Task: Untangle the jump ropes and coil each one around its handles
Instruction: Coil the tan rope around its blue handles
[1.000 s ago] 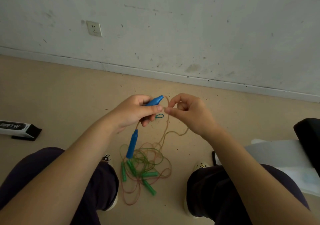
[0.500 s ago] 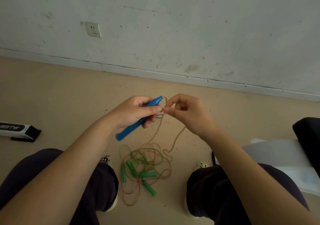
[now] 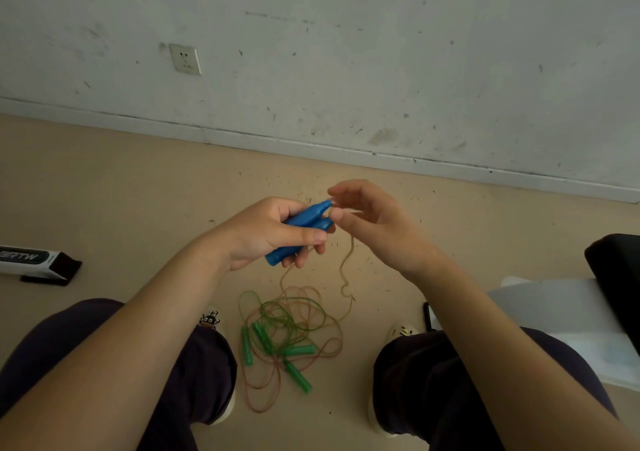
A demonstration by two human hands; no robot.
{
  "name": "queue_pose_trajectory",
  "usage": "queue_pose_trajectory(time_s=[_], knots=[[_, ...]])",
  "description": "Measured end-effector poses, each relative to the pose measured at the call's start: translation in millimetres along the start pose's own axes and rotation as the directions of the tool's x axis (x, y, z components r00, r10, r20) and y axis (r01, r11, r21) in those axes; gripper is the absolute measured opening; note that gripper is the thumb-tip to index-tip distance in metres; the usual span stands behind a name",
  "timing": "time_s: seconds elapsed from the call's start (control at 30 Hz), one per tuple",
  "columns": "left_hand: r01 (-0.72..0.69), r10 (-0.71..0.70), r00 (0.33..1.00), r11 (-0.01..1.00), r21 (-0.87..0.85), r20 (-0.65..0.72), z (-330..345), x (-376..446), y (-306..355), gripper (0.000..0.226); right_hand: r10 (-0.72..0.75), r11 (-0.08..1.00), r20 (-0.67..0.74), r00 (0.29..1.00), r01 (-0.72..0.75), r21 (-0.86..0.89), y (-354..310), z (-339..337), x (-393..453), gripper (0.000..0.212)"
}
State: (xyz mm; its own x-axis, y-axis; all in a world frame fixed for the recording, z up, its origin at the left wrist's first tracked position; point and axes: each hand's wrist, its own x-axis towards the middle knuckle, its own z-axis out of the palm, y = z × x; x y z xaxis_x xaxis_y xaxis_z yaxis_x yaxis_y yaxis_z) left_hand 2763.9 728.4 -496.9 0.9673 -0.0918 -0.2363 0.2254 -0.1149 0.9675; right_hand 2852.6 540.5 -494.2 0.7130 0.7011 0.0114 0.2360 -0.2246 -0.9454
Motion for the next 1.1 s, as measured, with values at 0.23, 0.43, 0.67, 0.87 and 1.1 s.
queue_pose_trajectory(time_s=[0.23, 0.43, 0.67, 0.87, 1.1], knots=[[0.098, -0.103, 0.992, 0.993, 0.063, 0.077, -1, -2, 1, 0.044, 0.032, 0.995, -0.025, 0.999, -0.03, 0.093, 0, -5, 3, 0.008], [0.141, -0.154, 0.981, 0.984, 0.111, 0.115, -4, -3, 3, 0.054, 0.026, 0.991, -0.033, 0.999, -0.021, 0.135, -1, -13, 2, 0.01], [0.151, -0.167, 0.977, 0.981, 0.118, 0.134, -3, -4, 2, 0.041, 0.036, 0.995, -0.035, 0.999, -0.033, 0.093, 1, -14, 3, 0.008], [-0.048, 0.019, 0.975, 0.991, -0.127, -0.223, -5, 3, 1, 0.029, 0.072, 0.984, -0.126, 0.989, -0.05, 0.169, 3, -14, 7, 0.011], [-0.066, 0.013, 0.872, 0.994, -0.092, -0.489, -7, 10, -7, 0.011, 0.101, 0.993, -0.114, 0.988, -0.107, -0.052, 7, -9, 7, 0.004]])
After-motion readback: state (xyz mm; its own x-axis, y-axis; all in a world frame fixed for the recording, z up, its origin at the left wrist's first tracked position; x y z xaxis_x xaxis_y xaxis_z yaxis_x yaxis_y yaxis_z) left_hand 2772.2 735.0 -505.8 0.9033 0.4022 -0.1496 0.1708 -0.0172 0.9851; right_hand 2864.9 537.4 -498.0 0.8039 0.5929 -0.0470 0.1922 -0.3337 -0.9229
